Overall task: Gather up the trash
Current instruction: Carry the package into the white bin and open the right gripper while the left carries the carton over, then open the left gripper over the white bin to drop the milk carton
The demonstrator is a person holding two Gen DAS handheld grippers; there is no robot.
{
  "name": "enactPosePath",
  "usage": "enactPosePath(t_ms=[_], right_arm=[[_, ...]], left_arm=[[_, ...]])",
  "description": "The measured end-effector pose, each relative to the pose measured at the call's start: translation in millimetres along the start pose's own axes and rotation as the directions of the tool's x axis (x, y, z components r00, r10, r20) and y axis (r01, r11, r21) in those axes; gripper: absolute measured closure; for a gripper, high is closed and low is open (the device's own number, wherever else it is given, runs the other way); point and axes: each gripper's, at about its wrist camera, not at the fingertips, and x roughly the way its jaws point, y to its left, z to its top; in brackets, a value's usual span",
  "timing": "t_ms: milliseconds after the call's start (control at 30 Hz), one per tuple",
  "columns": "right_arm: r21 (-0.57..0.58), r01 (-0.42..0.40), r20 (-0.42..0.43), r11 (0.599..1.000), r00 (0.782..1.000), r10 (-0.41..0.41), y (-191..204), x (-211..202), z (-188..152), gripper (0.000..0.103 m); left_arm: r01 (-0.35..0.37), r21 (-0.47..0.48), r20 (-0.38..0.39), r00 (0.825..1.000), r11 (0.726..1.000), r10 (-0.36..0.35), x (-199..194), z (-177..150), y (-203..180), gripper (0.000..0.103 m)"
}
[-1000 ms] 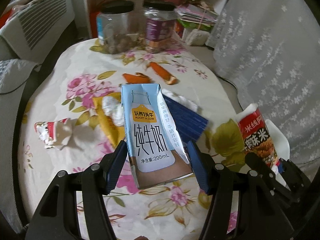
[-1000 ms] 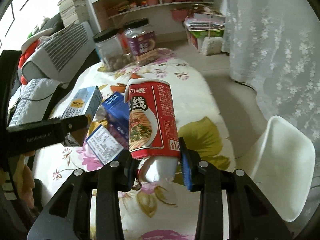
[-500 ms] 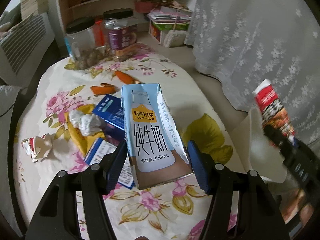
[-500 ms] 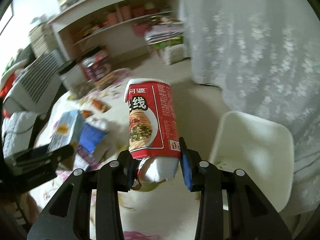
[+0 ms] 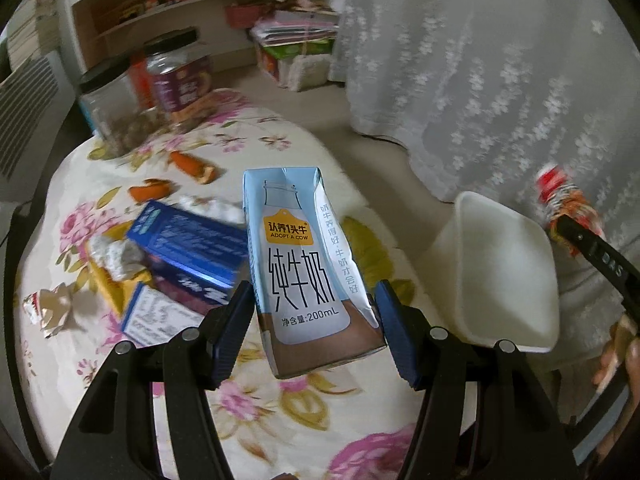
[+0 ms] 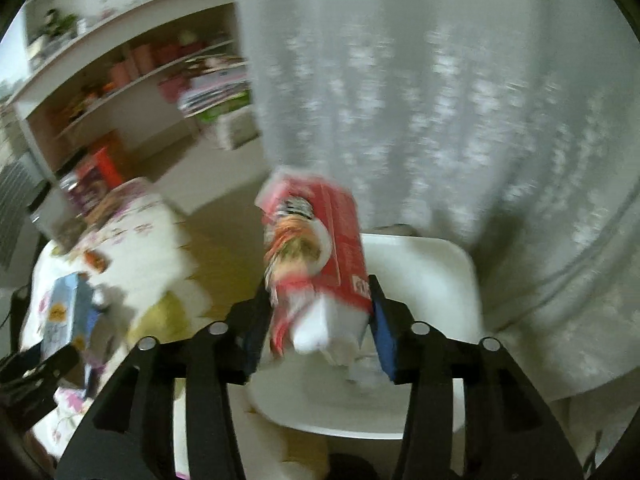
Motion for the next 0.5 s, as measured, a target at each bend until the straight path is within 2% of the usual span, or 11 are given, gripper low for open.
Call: enactPosePath(t_ms=[33, 100, 200, 300, 500], right_arm=[[0.023, 0.016, -0.006, 1.0, 1.0, -0.016, -10, 0, 1, 0.036], [0.059, 0.047, -0.007, 0.997, 0.999, -0.046, -25, -1, 3, 0.02], [0.109, 0.089, 0.006, 0.99, 0.996, -0.09, -50, -6, 5, 0.011], [0.132, 0.117, 0.01, 0.984, 0.993, -0.119, -66, -10, 4, 0.007], [0.19, 0.136, -0.015, 0.972, 0.991, -0.135, -97, -9, 6, 0.007]], left_arm=[[0.012, 0.013, -0.002, 1.0, 1.0, -0.012, 0, 1, -9, 0.042], [0.025, 0.035, -0.006, 1.0, 0.999, -0.025, 3, 2, -25, 0.042], [0.048, 0.078, -0.008, 0.999, 0.996, -0.048, 6, 2, -51, 0.042], [0.081, 0.1, -0.022, 0.997, 0.992, -0.079, 13, 3, -77, 0.042], [0.142, 0.143, -0.038, 0.99, 0.979, -0.138, 23, 7, -130, 0.041]])
